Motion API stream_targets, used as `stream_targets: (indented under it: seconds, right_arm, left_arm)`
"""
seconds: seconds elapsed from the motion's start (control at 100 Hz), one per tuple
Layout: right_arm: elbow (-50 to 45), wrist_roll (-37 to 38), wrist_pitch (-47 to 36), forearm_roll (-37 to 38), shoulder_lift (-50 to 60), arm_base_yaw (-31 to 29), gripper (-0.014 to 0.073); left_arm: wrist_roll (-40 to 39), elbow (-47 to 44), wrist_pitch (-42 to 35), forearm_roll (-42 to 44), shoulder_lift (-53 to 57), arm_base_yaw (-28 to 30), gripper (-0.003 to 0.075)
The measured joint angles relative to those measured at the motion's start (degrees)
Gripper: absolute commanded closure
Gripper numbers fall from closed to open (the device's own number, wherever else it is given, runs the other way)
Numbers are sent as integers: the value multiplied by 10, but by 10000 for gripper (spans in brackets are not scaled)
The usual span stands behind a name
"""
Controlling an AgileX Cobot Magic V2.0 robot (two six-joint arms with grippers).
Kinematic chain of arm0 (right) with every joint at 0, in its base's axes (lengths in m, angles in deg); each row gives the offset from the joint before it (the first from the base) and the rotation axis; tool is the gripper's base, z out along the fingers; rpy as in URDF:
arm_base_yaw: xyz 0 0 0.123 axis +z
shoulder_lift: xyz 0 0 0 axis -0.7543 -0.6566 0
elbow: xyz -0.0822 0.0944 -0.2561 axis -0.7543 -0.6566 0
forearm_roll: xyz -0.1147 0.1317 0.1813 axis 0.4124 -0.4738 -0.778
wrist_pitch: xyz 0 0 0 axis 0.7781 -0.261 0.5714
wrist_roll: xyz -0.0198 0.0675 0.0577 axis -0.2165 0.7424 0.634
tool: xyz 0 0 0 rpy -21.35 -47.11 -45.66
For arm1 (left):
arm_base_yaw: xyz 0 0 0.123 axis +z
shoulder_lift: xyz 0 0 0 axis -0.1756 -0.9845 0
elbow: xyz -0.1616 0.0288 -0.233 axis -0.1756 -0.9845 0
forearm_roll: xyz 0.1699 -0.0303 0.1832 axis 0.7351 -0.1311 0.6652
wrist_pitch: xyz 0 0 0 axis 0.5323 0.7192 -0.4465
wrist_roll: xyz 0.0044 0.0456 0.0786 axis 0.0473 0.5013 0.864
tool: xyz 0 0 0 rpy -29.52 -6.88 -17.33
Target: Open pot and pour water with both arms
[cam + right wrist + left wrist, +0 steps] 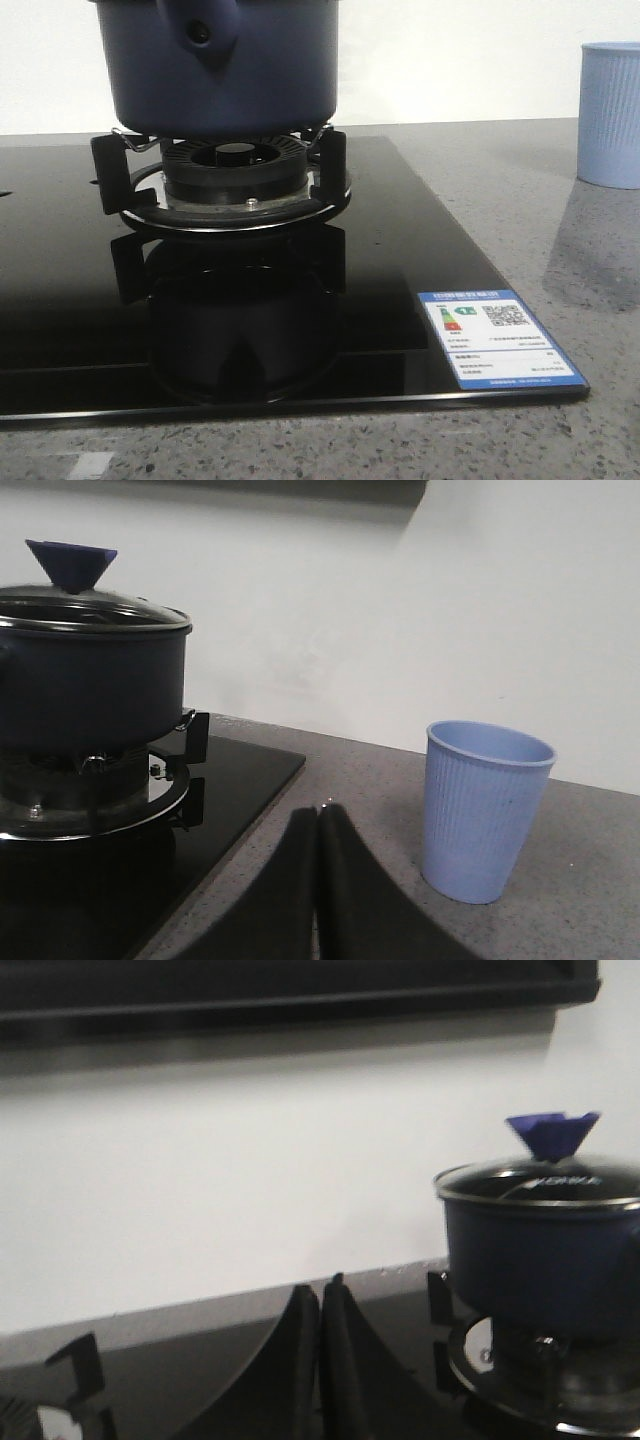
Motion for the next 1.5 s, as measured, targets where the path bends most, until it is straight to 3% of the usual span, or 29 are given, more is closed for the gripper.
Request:
stream_targets:
  seconds: [0.16,0.28,1.5]
  right_arm:
    - [0,0,0,0,0,0,665]
    - [0,0,0,0,0,0,665]
    - [0,0,12,12,0,0,665]
  left_arm:
    - [-71,-57,0,35,0,81,741]
    - [-99,-95,-6,55,0,110,741]
    - [-120,-95,-18,69,0,111,741]
